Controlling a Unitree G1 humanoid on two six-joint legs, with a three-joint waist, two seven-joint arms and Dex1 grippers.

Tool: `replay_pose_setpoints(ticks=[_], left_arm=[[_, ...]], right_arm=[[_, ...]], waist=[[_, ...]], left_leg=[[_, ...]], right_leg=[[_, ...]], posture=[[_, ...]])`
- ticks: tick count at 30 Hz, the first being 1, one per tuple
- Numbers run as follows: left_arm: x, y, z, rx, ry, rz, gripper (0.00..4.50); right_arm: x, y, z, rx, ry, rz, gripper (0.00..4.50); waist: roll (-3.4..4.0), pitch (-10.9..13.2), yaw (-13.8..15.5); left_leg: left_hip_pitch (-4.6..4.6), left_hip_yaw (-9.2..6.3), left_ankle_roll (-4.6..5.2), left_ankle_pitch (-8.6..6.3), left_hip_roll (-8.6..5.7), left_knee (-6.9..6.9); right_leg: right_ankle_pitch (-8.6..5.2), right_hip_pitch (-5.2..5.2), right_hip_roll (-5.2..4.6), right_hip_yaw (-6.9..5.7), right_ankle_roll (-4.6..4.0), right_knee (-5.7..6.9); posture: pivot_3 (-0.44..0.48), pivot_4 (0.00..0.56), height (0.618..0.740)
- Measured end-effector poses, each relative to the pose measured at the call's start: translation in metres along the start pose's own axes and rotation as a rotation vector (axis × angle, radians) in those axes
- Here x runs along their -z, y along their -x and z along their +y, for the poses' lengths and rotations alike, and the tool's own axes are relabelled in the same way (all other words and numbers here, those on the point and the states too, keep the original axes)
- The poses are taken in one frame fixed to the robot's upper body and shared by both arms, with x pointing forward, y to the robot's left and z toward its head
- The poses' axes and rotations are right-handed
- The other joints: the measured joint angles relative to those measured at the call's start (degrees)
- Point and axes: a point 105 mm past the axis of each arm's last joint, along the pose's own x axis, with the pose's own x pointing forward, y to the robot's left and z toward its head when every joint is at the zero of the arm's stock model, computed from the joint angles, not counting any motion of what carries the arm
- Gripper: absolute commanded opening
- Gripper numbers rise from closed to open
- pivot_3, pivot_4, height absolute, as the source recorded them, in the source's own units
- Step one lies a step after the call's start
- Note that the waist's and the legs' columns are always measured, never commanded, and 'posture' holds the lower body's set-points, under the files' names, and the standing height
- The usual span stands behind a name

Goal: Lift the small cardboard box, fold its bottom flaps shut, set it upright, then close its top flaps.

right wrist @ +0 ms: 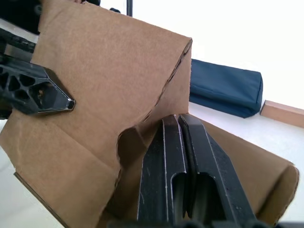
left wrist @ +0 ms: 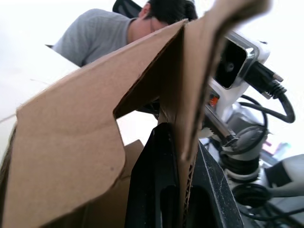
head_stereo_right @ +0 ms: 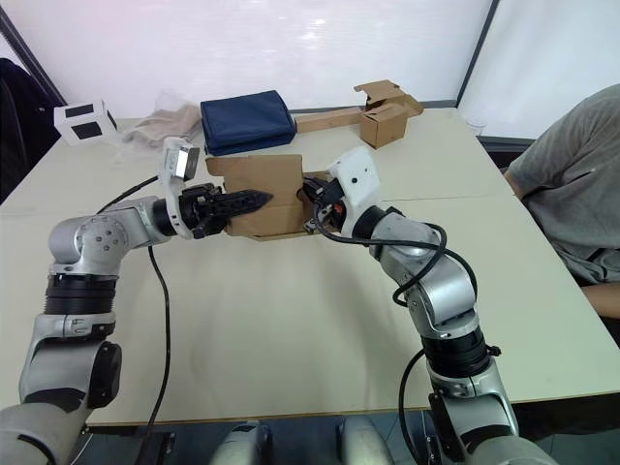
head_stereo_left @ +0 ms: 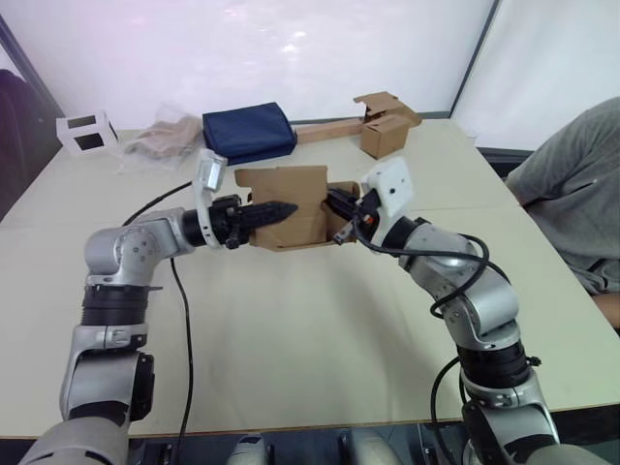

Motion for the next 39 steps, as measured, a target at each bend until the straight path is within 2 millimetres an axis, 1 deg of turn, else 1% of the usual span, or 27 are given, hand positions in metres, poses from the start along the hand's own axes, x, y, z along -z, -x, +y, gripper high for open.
replay_pose_setpoints(ticks=[2,6,13,15,19,21,23,28,32,34,39], left_arm=[[0.002,-0.001,-0.001,0.008,0.02,0.006,0.01],[0.001,-0.001,-0.004,0.025,0.043,0.012,0.01],[-0.001,0.0,-0.003,0.014,0.008,0.008,0.01],[-0.002,0.0,-0.002,0.007,-0.005,0.009,0.01],[-0.004,0.0,0.001,-0.009,-0.009,0.006,0.01],[-0.003,0.001,0.004,-0.021,0.0,0.002,0.01],[-0.003,0.001,0.005,-0.028,0.002,0.0,0.01],[-0.008,-0.001,0.005,-0.036,-0.011,-0.005,0.01],[-0.008,-0.002,0.006,-0.043,-0.005,-0.014,0.01],[-0.009,-0.002,0.007,-0.046,-0.005,-0.018,0.01],[-0.01,-0.002,0.007,-0.046,-0.006,-0.022,0.01]], right_arm=[[-0.003,-0.002,0.007,-0.032,0.012,-0.013,0.0],[-0.003,-0.002,0.01,-0.053,0.026,-0.012,0.0],[-0.006,0.001,0.013,-0.082,0.049,-0.015,0.0],[-0.006,0.003,0.01,-0.08,0.051,-0.011,0.0],[-0.008,0.009,0.0,-0.053,0.063,-0.008,0.0],[-0.009,0.017,-0.006,-0.041,0.074,-0.004,0.0],[-0.008,0.022,-0.007,-0.039,0.067,-0.003,0.0],[0.001,0.037,-0.014,-0.012,0.045,0.042,0.0],[0.016,0.052,-0.02,0.032,0.006,0.1,0.0],[0.025,0.061,-0.02,0.049,-0.009,0.136,0.0],[0.043,0.071,-0.014,0.064,-0.05,0.197,0.0]], waist=[[0.0,0.0,0.0],[0.0,0.0,0.0],[0.0,0.0,0.0],[0.0,0.0,0.1],[0.0,0.0,0.1],[0.0,0.0,0.1],[0.0,0.0,0.1],[0.0,0.0,0.1],[0.0,0.0,0.1],[0.0,0.0,0.2],[0.0,0.0,0.1]], left_leg=[[0.0,0.0,0.0,0.0,0.0,0.0],[0.0,0.0,0.0,0.0,0.0,0.0],[0.0,0.0,-0.01,0.0,0.0,0.0],[0.0,0.0,-0.01,0.0,0.0,0.0],[0.0,0.0,0.0,0.0,0.0,0.0],[0.0,0.0,0.0,0.0,0.0,0.0],[0.0,0.0,0.0,0.0,0.0,0.0],[0.0,0.01,0.0,0.0,0.0,0.0],[0.0,0.01,0.0,0.0,-0.01,0.0],[0.0,0.01,0.0,0.0,0.0,0.0],[-0.01,0.02,0.0,0.0,-0.01,0.0]], right_leg=[[0.0,-0.01,0.01,0.0,0.0,0.0],[0.0,-0.01,0.0,0.0,0.0,0.0],[0.0,0.0,-0.01,0.0,0.0,0.0],[0.0,-0.01,-0.01,0.0,0.0,-0.01],[0.0,0.0,-0.01,0.0,0.0,-0.01],[0.0,0.0,-0.01,0.0,0.0,-0.01],[0.0,0.0,-0.01,0.0,0.0,-0.01],[0.0,0.01,-0.01,0.01,0.0,-0.02],[0.0,0.01,-0.01,0.01,0.0,-0.01],[0.0,0.01,-0.01,0.01,0.0,-0.02],[0.0,0.01,-0.01,0.02,0.0,-0.01]], posture=[[0.0,0.15,0.74],[0.0,0.15,0.74],[0.0,0.15,0.74],[0.0,0.15,0.74],[0.0,0.15,0.74],[0.0,0.15,0.74],[0.0,0.15,0.74],[0.0,0.15,0.74],[0.0,0.15,0.74],[0.0,0.15,0.74],[0.0,0.15,0.74]])
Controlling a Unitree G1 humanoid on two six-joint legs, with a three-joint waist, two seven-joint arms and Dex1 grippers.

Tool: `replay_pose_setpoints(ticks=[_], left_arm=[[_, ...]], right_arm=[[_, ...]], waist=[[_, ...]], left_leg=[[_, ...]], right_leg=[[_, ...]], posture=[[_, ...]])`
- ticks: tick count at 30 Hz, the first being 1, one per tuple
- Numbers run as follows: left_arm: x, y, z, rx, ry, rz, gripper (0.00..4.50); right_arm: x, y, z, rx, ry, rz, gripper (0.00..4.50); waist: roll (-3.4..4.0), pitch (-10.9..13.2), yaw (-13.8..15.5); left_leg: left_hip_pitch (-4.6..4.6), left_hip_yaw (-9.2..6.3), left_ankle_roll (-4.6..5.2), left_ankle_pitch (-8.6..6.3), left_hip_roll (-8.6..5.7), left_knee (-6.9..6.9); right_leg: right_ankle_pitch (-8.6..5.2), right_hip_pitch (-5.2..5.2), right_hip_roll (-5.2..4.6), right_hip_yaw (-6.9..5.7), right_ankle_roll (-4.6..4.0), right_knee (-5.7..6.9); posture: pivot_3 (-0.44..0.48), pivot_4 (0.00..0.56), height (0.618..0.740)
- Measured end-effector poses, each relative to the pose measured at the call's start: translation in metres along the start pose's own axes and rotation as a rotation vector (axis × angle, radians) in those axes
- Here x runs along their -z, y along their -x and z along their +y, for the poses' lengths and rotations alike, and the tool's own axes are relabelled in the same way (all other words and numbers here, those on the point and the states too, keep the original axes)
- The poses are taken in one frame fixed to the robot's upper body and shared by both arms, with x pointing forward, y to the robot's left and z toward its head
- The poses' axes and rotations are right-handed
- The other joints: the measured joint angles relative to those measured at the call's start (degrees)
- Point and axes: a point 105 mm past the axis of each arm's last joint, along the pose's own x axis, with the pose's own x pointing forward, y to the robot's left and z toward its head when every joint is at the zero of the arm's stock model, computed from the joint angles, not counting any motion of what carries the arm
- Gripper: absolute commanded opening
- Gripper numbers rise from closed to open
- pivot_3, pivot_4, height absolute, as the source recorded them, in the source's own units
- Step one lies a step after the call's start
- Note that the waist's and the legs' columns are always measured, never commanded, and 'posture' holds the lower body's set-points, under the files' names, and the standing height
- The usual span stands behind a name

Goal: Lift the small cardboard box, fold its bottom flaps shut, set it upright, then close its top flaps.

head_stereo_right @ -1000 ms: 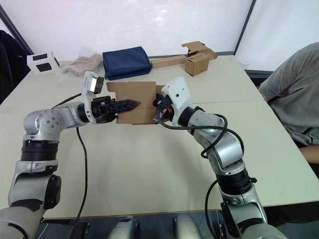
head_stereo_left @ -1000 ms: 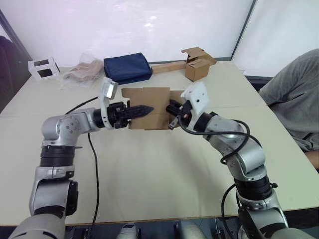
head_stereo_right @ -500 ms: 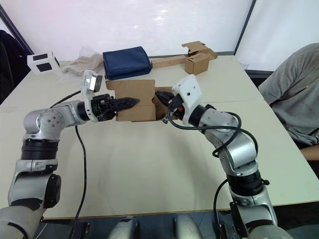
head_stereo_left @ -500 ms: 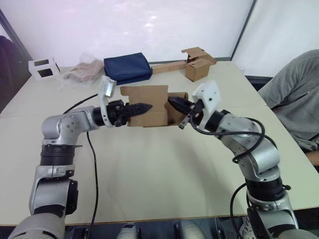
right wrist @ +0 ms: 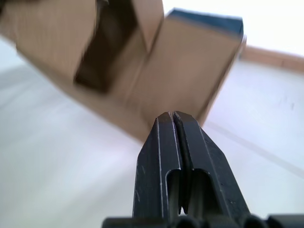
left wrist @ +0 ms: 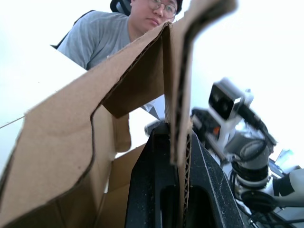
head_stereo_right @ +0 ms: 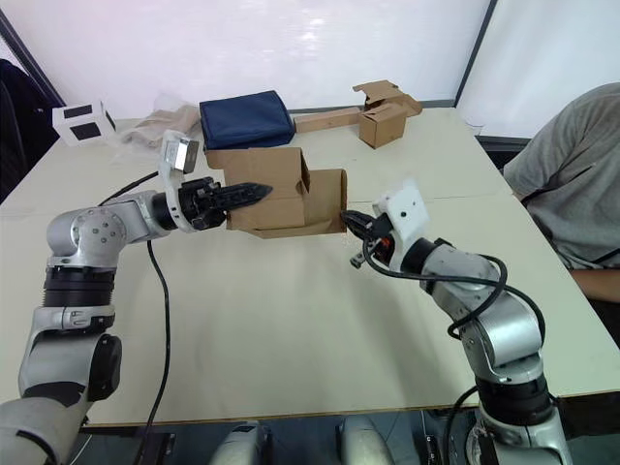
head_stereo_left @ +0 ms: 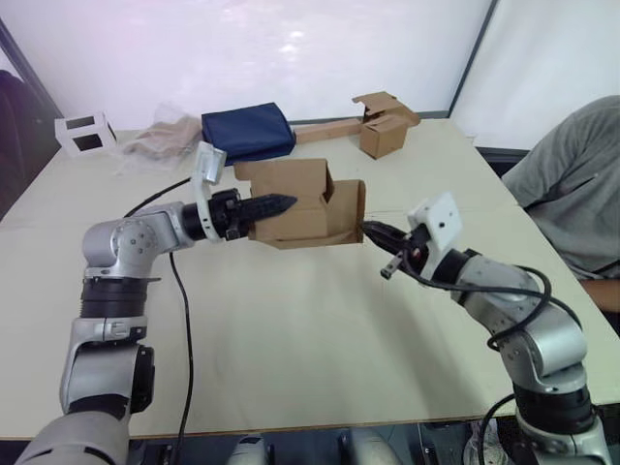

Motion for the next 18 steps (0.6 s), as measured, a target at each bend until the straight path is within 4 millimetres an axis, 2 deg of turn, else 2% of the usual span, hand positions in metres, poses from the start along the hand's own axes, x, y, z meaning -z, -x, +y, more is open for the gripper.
replay_pose_setpoints(ticks=[4,9,18], left_arm=[[0.0,-0.001,0.0,0.004,0.002,-0.002,0.01],[0.0,-0.002,-0.001,0.012,0.007,-0.002,0.01],[0.002,-0.005,-0.008,0.056,0.051,0.005,0.01]], right_arm=[[0.002,0.0,0.0,0.018,-0.015,0.004,0.0],[0.007,-0.008,0.011,0.003,-0.043,0.001,0.0],[-0.019,-0.026,0.024,-0.074,-0.034,-0.096,0.0]], waist=[[0.0,0.0,0.0],[0.0,0.0,0.0],[0.0,0.0,0.0]], left_leg=[[0.0,0.0,0.0,0.0,0.0,0.0],[0.0,0.0,0.0,0.0,0.0,0.0],[0.0,-0.01,-0.01,0.0,0.0,0.0]], right_leg=[[0.0,0.0,0.01,0.0,0.0,0.0],[0.0,0.0,0.01,0.0,0.0,0.0],[0.0,0.0,0.0,-0.01,0.0,0.0]], posture=[[0.0,0.15,0.74],[0.0,0.15,0.74],[0.0,0.15,0.74]])
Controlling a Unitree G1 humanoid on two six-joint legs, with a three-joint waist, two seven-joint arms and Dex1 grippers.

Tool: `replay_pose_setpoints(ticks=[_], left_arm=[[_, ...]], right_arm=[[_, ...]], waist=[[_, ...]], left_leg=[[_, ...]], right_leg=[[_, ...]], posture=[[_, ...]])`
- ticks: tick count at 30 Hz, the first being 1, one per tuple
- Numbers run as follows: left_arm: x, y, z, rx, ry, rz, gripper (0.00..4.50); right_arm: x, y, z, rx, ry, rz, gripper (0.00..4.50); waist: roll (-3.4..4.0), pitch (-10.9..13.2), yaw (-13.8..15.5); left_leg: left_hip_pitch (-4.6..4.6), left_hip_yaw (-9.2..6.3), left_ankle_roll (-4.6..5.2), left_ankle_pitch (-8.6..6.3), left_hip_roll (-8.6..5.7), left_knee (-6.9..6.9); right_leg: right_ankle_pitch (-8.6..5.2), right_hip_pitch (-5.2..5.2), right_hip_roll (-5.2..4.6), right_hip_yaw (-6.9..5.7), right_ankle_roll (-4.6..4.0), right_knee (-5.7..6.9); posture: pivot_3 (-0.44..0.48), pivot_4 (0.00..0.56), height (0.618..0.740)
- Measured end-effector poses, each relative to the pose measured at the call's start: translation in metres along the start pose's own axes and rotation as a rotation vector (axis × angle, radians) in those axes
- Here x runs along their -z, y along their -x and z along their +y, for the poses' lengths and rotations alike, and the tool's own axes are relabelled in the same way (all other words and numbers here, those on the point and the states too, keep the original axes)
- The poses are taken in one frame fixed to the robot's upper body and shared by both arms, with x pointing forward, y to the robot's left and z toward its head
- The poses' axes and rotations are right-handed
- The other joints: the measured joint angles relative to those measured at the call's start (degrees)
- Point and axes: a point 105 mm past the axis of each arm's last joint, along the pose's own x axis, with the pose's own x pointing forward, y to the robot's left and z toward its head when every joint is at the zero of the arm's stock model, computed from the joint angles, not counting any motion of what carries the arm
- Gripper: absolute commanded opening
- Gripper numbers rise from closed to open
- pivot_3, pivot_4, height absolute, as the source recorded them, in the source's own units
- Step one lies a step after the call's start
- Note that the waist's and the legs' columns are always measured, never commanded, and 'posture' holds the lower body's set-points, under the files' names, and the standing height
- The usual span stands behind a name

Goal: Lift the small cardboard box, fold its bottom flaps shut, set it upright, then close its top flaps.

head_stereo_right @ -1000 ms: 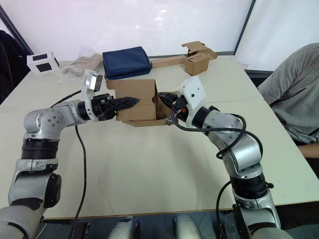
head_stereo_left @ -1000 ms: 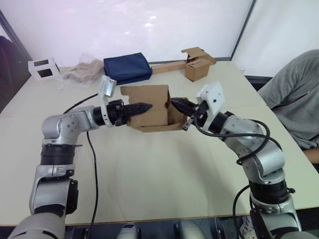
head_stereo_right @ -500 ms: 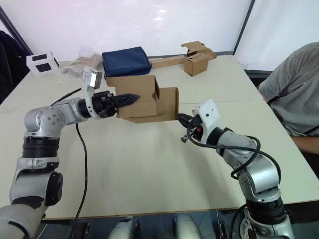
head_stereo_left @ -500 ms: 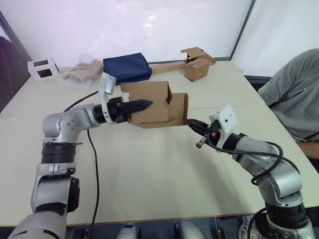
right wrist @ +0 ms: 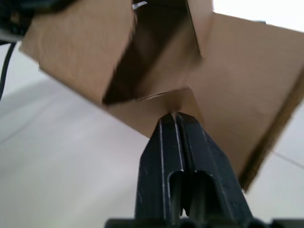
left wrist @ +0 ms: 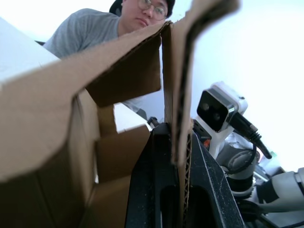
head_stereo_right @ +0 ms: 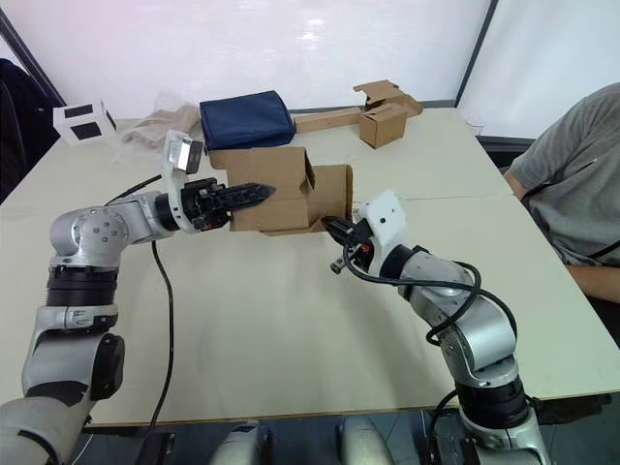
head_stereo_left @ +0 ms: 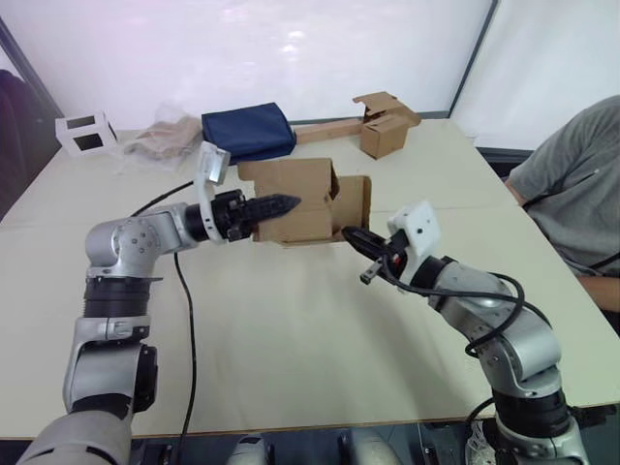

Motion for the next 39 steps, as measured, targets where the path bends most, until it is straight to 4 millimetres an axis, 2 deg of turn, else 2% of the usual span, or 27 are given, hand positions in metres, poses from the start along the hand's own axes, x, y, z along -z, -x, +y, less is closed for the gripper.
replay_pose_setpoints(ticks=[7,15,18,21,25,28,30,32,33,34,38,39], left_arm=[[-0.001,-0.001,-0.003,0.013,0.004,-0.003,0.01],[-0.002,0.0,-0.002,0.003,0.003,-0.011,0.01],[-0.002,-0.001,-0.002,0.004,0.004,-0.012,0.01],[-0.004,0.0,-0.004,0.013,0.011,-0.025,0.01],[-0.006,0.0,-0.005,0.017,0.018,-0.039,0.01],[-0.007,0.0,-0.006,0.025,0.023,-0.046,0.0],[-0.009,-0.001,-0.007,0.032,0.024,-0.046,0.0],[-0.009,-0.004,-0.009,0.045,0.03,-0.047,0.0],[-0.009,-0.004,-0.009,0.048,0.033,-0.047,0.0],[-0.009,-0.005,-0.01,0.054,0.037,-0.048,0.0],[-0.01,-0.01,-0.012,0.072,0.039,-0.052,0.0],[-0.011,-0.011,-0.013,0.075,0.039,-0.053,0.0]], right_arm=[[-0.007,-0.01,0.015,-0.087,-0.014,-0.029,0.0],[-0.008,-0.008,0.014,-0.097,-0.02,-0.034,0.0],[-0.014,-0.003,0.004,-0.055,-0.056,-0.07,0.0],[-0.015,0.01,-0.013,0.017,-0.114,-0.098,0.0],[-0.014,0.026,-0.027,0.059,-0.232,-0.143,0.0],[-0.013,0.042,-0.043,0.081,-0.39,-0.226,0.7],[-0.009,0.049,-0.051,0.087,-0.484,-0.273,1.62],[-0.007,0.055,-0.056,0.068,-0.595,-0.337,2.31],[-0.006,0.057,-0.058,0.064,-0.633,-0.357,2.79],[-0.004,0.058,-0.061,0.065,-0.664,-0.376,3.03],[0.001,0.057,-0.064,0.052,-0.752,-0.416,4.47],[0.002,0.054,-0.065,0.039,-0.806,-0.453,4.49]], waist=[[0.0,0.0,0.0],[0.0,0.0,0.0],[0.0,0.0,0.1],[0.0,0.0,0.2],[0.0,0.0,0.1],[0.0,0.0,0.1],[0.0,0.0,0.1],[0.0,0.0,0.0],[0.0,0.0,0.0],[0.01,0.0,-0.1],[0.01,0.0,-0.1],[0.01,0.0,-0.2]], left_leg=[[0.0,0.0,0.0,0.0,0.0,0.0],[0.0,0.0,0.0,0.0,0.0,0.0],[0.0,0.0,0.0,0.0,0.0,0.0],[0.0,0.0,0.0,0.0,0.0,0.0],[0.0,0.0,0.0,0.0,0.0,0.0],[0.0,0.01,0.0,0.0,0.0,0.0],[0.01,0.01,0.0,0.0,0.0,0.0],[0.01,0.02,0.0,0.0,0.0,0.0],[0.01,0.02,0.0,0.0,0.0,0.0],[0.01,0.02,0.0,0.0,0.0,0.0],[0.02,0.01,0.0,0.0,0.01,-0.01],[0.02,0.02,0.0,0.0,0.01,0.0]], right_leg=[[0.0,0.0,-0.01,0.0,0.0,0.0],[0.0,0.0,0.0,0.0,0.0,0.0],[0.0,0.0,-0.01,0.0,0.0,0.0],[0.0,0.01,-0.02,0.0,0.0,0.0],[0.0,0.01,-0.01,0.0,0.0,0.01],[0.0,0.02,-0.02,0.0,0.0,0.01],[0.0,0.02,-0.01,0.0,0.0,0.01],[0.0,0.02,-0.01,0.01,0.0,0.02],[0.0,0.02,-0.01,0.01,0.0,0.02],[0.0,0.02,-0.01,0.01,0.0,0.02],[0.0,0.01,0.01,0.01,0.0,0.02],[0.0,0.01,0.01,0.01,0.0,0.02]], posture=[[0.0,0.15,0.74],[0.0,0.15,0.74],[0.0,0.15,0.74],[0.0,0.15,0.74],[0.0,0.15,0.74],[0.0,0.15,0.74],[0.0,0.15,0.74],[0.0,0.15,0.74],[0.0,0.15,0.74],[0.0,0.15,0.74],[0.0,0.15,0.74],[0.0,0.15,0.74]])
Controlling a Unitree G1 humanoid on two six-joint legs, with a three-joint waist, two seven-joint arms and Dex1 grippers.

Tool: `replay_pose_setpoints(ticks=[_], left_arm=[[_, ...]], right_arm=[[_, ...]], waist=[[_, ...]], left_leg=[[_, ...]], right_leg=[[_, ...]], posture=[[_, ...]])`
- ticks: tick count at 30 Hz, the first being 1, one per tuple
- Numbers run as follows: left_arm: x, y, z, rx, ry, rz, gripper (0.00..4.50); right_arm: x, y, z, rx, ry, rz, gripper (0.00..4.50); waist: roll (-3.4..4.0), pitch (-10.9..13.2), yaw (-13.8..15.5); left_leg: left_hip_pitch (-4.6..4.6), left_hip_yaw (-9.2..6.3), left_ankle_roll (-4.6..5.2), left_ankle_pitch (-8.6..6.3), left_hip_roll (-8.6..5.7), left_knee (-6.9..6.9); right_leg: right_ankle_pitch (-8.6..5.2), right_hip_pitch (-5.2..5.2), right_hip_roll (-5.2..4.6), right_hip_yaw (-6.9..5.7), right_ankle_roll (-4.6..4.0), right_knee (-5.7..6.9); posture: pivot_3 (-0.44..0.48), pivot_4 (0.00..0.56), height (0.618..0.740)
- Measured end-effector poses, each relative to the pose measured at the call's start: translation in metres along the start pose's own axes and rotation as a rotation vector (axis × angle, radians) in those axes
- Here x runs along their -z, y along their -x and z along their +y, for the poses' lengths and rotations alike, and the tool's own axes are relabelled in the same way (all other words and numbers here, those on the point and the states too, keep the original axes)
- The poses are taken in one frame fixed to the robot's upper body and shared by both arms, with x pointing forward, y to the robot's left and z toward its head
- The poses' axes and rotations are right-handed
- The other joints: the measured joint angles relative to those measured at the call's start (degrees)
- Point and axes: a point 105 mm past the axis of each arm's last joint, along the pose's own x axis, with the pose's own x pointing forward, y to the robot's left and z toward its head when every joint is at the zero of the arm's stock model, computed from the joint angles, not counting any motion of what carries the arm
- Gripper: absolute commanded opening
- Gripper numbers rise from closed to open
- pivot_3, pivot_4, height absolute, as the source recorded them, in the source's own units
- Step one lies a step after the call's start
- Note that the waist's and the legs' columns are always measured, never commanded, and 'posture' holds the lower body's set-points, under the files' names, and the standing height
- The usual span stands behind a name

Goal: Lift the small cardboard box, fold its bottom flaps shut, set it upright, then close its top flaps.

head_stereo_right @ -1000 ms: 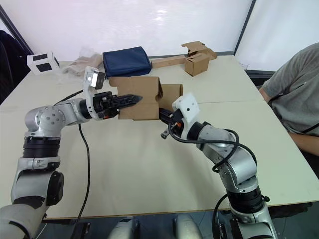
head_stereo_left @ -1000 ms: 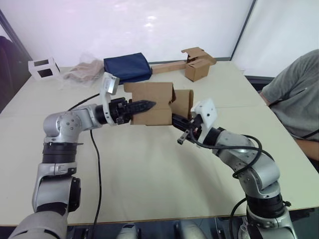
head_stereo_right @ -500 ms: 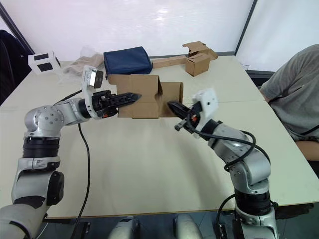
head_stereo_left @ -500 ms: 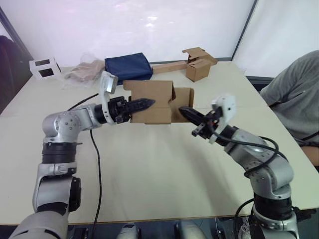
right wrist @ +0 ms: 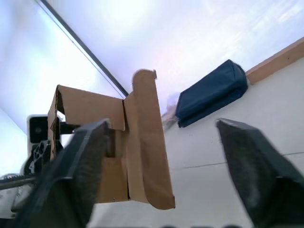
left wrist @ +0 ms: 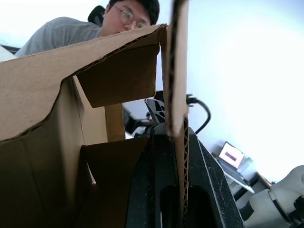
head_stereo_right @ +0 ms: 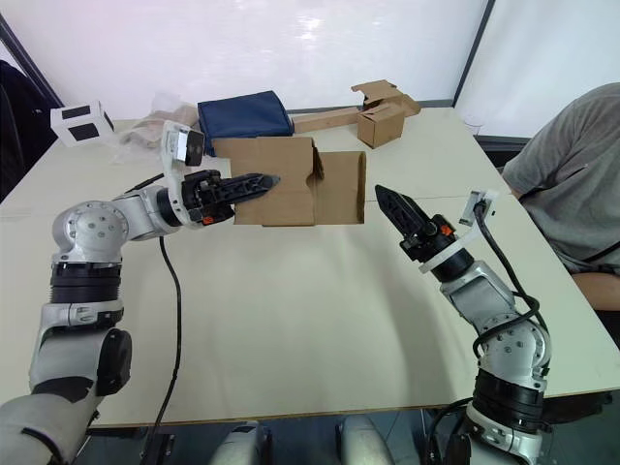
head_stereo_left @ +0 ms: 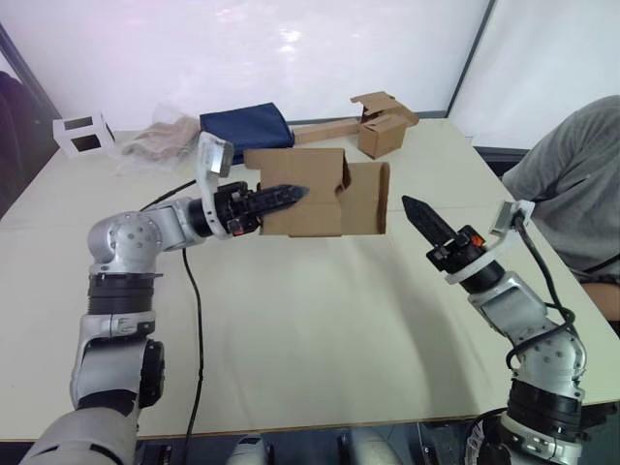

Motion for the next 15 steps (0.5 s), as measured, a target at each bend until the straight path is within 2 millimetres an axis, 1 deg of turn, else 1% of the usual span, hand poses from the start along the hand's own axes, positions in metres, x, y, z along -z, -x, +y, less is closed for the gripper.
replay_pose_setpoints(ticks=[2,4,6,10,15], left_arm=[[-0.001,-0.002,-0.001,0.009,0.001,0.002,0.0],[-0.003,-0.004,-0.002,0.018,0.003,-0.002,0.0],[-0.003,-0.004,-0.001,0.017,0.007,-0.003,0.0],[-0.003,-0.004,-0.001,0.016,0.011,-0.005,0.0],[-0.002,-0.004,0.0,0.012,0.01,-0.004,0.0]], right_arm=[[0.004,-0.006,-0.004,-0.027,-0.111,-0.06,4.49],[0.014,-0.013,-0.008,-0.036,-0.213,-0.091,4.49],[0.021,-0.019,-0.004,-0.056,-0.268,-0.104,4.49],[0.024,-0.027,0.005,-0.089,-0.3,-0.111,4.49],[0.017,-0.027,0.024,-0.139,-0.294,-0.134,4.49]], waist=[[0.02,0.0,0.0],[0.06,0.0,0.0],[0.06,0.0,0.0],[0.06,0.0,0.1],[0.07,0.0,0.0]], left_leg=[[0.02,0.0,0.0,0.0,0.0,-0.01],[0.02,0.01,-0.01,0.0,0.0,-0.02],[0.02,0.0,-0.07,0.04,0.0,-0.03],[0.01,0.0,-0.14,0.08,-0.01,-0.02],[0.01,-0.01,-0.09,0.05,0.0,-0.04]], right_leg=[[0.0,0.0,0.0,0.0,0.0,0.04],[0.0,-0.02,0.0,0.01,0.0,0.04],[0.0,-0.03,0.0,0.01,0.0,0.04],[0.0,-0.02,-0.02,0.0,0.0,0.04],[0.0,-0.04,-0.01,0.0,0.0,0.04]], posture=[[0.0,0.15,0.74],[0.0,0.15,0.74],[0.0,0.15,0.74],[0.0,0.15,0.74],[0.0,0.15,0.74]])
